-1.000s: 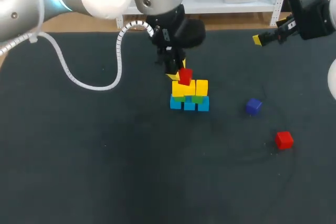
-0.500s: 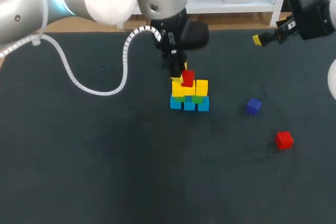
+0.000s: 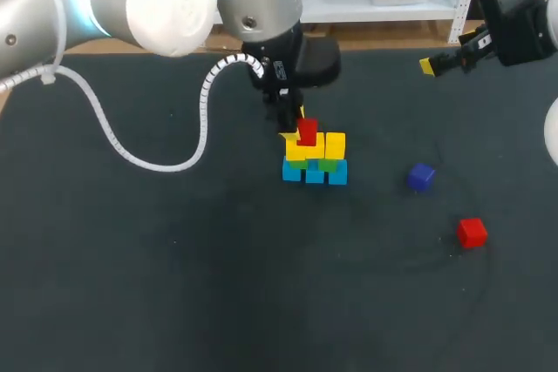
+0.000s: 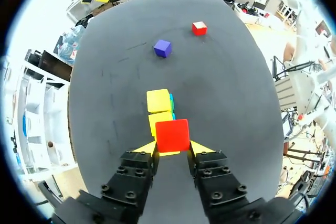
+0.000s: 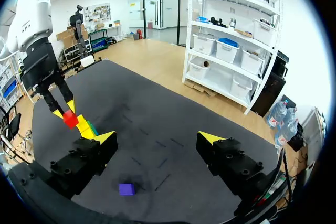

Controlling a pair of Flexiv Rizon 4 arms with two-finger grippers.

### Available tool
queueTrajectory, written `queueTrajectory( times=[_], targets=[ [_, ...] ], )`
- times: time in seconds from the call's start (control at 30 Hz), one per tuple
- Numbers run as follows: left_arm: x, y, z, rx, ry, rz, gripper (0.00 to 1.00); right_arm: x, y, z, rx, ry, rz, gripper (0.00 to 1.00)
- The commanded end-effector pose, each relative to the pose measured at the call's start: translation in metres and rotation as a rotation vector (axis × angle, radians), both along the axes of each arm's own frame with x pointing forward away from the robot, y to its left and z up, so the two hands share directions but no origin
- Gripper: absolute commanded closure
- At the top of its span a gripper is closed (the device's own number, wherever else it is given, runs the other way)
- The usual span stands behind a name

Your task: Place the blue cubes, place green cubes on the blue cubes, place the yellow cubes on the green cubes, then place the red cubes on the yellow cubes, and place purple cube on the red cubes.

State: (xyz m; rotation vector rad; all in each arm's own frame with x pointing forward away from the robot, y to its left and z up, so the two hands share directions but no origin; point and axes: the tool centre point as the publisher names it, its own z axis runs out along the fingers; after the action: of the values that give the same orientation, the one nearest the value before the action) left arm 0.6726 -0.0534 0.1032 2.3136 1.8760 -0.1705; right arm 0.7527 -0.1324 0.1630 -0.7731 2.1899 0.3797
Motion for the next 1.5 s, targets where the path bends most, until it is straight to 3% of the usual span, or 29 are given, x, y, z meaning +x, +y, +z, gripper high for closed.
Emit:
queueTrajectory(
  times=[0.03,1.37,1.5],
  targets=[
    [-0.001,0.001,-0.004,0.000,0.001,0.007,0.73,0.000,0.000,0.000,-0.002,-0.001,-0.003,0.00],
    [0.013,-0.001,-0.010,-0.010,0.023,0.032,0.62,0.000,0.000,0.000,-0.002,-0.001,-0.003,0.00],
    [0.012,-0.002,-0.010,-0.015,0.029,0.026,0.57,0.000,0.000,0.000,-0.002,-0.001,-0.003,0.00]
  ],
)
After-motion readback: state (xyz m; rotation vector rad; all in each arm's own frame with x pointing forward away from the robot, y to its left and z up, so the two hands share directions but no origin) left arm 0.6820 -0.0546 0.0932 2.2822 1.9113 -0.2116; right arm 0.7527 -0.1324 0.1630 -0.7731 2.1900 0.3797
